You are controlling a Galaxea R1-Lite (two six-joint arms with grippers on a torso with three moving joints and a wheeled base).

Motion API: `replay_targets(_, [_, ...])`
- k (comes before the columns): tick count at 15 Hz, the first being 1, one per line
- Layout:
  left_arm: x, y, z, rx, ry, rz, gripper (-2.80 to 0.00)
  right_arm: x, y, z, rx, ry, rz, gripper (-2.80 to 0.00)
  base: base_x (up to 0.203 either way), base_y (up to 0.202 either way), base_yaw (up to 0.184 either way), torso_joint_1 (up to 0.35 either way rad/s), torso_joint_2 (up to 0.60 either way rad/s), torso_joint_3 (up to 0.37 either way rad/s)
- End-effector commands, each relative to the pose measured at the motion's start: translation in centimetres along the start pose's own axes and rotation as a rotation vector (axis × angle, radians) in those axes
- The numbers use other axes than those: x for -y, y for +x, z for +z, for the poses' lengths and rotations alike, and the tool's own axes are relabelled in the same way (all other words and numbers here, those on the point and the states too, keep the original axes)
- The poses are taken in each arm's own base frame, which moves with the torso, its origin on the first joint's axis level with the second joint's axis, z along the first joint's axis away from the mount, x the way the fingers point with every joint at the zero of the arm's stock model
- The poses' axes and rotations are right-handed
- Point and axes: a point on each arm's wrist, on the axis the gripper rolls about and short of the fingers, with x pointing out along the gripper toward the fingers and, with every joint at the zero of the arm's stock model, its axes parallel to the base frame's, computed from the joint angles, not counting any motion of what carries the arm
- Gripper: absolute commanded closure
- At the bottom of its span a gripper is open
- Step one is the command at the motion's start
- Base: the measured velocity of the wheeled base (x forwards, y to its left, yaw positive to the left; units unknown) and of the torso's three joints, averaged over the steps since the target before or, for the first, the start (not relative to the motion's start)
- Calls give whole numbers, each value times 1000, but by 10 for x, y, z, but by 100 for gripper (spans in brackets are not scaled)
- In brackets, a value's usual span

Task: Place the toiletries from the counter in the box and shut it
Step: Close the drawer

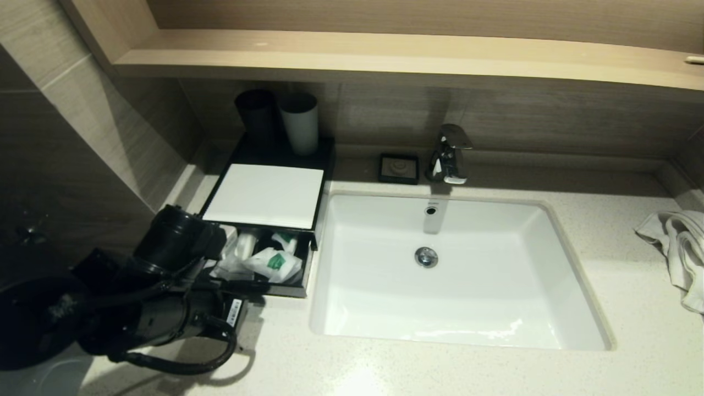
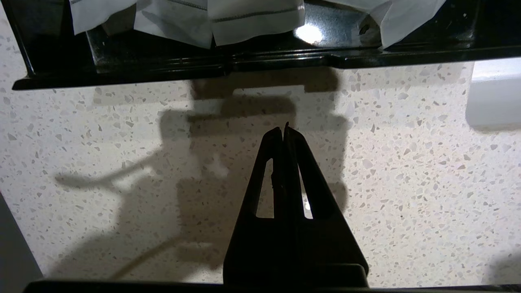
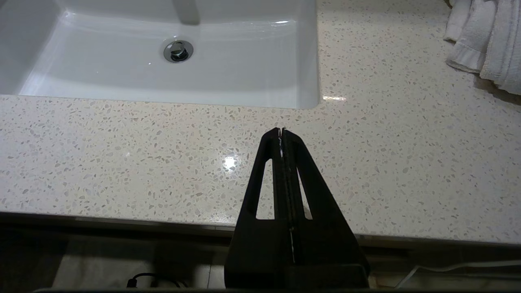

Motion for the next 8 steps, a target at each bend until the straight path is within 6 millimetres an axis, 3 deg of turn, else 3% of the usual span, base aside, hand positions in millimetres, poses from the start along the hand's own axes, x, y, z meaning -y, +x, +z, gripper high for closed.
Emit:
replay_targets(1, [1, 2, 1, 8, -5, 2, 0, 0, 0, 0, 0, 0, 1, 0, 0, 0, 0, 0, 0, 0])
replay_targets(8, [2, 14, 11, 4, -11, 12, 0, 0, 0, 0, 0, 0, 2, 0, 0, 0, 0, 0, 0, 0])
